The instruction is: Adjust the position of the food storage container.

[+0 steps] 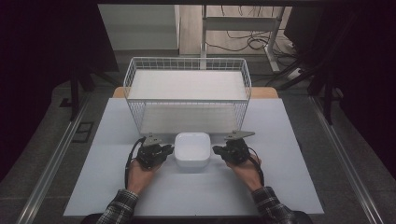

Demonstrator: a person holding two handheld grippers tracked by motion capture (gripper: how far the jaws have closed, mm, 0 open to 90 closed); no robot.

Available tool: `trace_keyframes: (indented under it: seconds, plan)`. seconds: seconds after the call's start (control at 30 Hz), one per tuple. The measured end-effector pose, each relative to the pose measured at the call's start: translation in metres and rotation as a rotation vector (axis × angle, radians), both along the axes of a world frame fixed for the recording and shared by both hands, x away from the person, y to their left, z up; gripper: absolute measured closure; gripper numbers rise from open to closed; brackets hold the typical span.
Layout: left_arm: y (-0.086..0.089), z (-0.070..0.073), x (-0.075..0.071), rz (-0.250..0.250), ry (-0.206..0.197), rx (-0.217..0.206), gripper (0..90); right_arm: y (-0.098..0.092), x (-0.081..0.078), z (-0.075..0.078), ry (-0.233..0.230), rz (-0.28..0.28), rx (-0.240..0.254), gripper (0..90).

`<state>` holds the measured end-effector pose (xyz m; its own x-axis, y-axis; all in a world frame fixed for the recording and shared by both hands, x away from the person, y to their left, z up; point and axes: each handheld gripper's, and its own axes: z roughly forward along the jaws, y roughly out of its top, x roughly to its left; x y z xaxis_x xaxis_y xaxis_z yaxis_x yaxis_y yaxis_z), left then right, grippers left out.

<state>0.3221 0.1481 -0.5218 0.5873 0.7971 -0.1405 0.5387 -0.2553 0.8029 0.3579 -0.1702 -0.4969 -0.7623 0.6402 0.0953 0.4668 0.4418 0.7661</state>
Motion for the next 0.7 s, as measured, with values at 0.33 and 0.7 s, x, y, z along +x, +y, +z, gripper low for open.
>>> trace_keyframes:
  seconds: [0.33,0.7]
  plan:
    - [0.016,0.007,-0.019,0.0,-0.007,0.001,37.7,-0.02,-0.016,0.009,-0.057,-0.007,-0.005,61.0]
    - [0.017,0.005,-0.035,-0.046,-0.033,0.029,6.1,-0.025,-0.025,0.007,-0.124,0.03,-0.035,22.6]
